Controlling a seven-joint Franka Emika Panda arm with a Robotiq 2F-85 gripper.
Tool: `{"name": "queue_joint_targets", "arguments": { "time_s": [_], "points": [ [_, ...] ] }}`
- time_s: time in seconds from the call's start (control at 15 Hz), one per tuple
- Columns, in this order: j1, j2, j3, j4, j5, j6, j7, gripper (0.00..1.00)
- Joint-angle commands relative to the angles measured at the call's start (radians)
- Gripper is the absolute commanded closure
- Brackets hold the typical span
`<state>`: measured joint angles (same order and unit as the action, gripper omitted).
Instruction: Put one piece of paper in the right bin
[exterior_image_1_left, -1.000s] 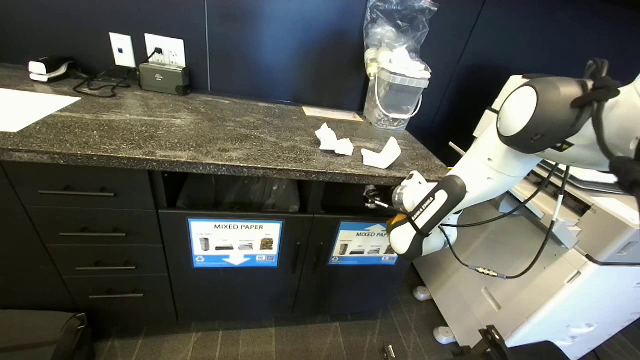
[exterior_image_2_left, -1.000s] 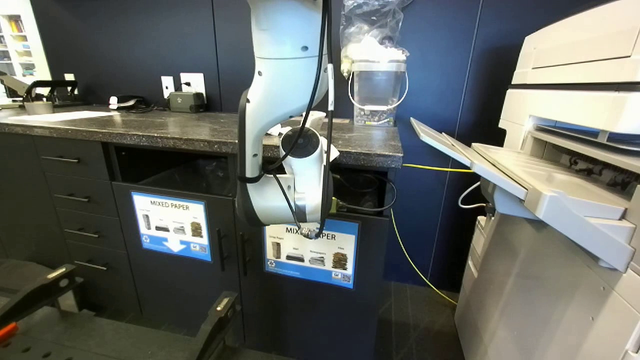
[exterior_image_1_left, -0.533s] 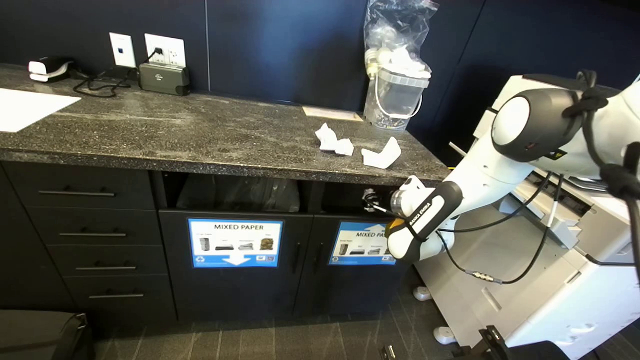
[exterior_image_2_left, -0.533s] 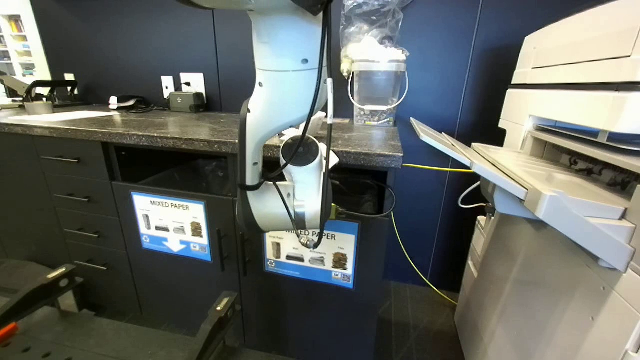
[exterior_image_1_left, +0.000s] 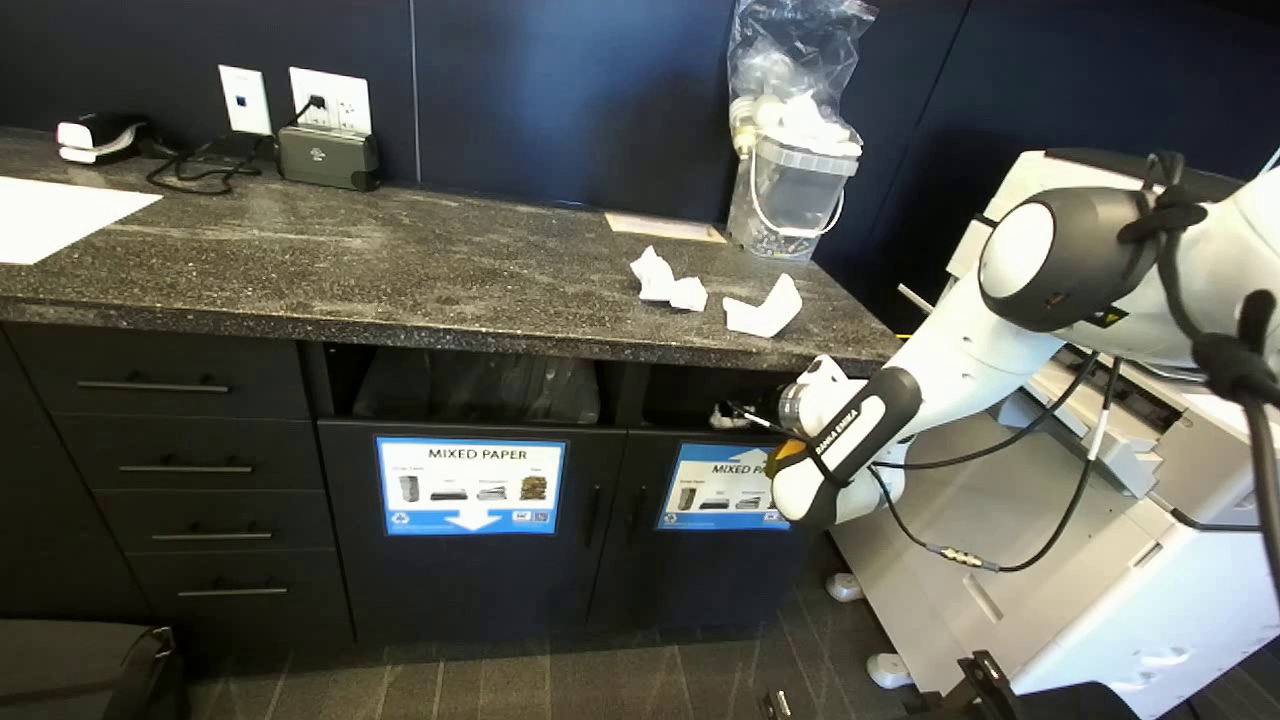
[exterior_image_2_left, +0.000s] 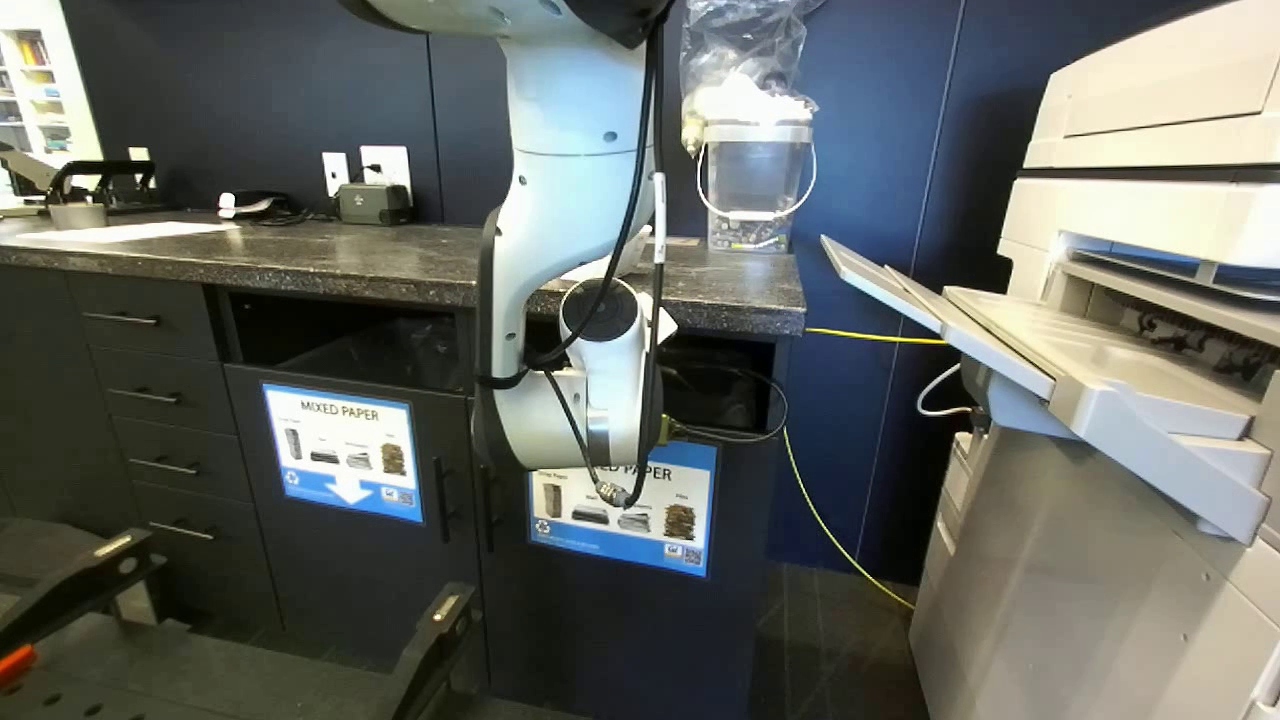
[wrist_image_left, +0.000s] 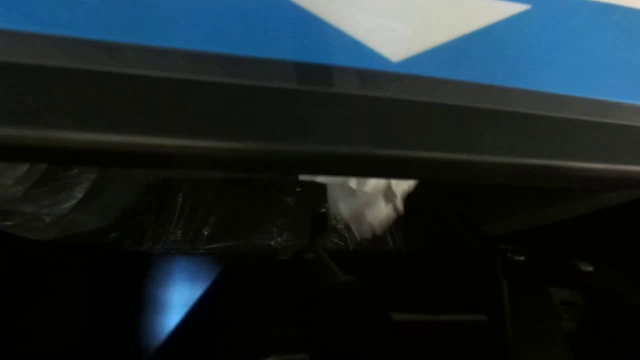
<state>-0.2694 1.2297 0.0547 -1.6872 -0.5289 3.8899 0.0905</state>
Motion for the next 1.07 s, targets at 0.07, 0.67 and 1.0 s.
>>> {"name": "queue_joint_targets", "arguments": {
  "time_s": [0.07, 0.67, 1.0],
  "points": [
    [-0.016, 0.015, 0.015, 0.026, -0.015, 0.027, 0.016, 0.01],
    [0.019, -0.026, -0.036, -0.106, 0.102, 0.147, -0.027, 0.0],
    [0.061, -0.082, -0.088, -0.263, 0.197, 0.283, -0.077, 0.0]
  ]
}}
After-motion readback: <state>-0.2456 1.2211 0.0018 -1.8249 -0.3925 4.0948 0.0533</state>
